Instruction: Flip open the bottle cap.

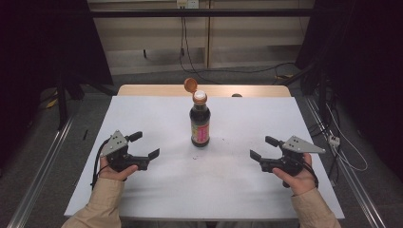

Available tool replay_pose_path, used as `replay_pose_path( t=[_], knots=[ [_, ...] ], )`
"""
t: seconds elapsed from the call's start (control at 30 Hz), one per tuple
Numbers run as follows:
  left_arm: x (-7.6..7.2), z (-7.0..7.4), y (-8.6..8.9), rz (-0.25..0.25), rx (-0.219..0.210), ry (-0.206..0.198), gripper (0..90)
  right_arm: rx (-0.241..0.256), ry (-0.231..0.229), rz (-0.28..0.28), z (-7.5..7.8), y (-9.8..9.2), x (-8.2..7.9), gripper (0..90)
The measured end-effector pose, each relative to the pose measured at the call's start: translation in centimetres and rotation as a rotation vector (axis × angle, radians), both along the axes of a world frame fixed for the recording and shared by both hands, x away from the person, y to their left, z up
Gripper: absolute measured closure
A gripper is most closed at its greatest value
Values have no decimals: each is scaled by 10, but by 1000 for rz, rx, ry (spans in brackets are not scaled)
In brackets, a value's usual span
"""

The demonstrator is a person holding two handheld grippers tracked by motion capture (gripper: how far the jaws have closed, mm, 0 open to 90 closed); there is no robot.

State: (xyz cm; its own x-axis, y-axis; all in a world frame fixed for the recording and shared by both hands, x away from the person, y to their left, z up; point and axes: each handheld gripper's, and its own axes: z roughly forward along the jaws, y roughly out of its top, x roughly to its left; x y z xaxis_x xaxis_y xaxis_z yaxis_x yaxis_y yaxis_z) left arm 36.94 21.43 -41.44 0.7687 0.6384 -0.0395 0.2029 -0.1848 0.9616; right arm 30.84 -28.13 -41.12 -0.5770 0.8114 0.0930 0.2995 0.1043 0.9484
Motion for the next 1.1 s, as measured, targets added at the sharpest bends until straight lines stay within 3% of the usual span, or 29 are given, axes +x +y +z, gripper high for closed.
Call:
replay_pose_path(
  t=[0.5,1.1],
  knots=[
    [-6,-2,12,16,-5,3,50,-22,-6,-12,-5,-6,-6,170],
    [-11,-5,20,21,8,9,50,-14,8,-36,-18,-13,-16,171]
  ],
)
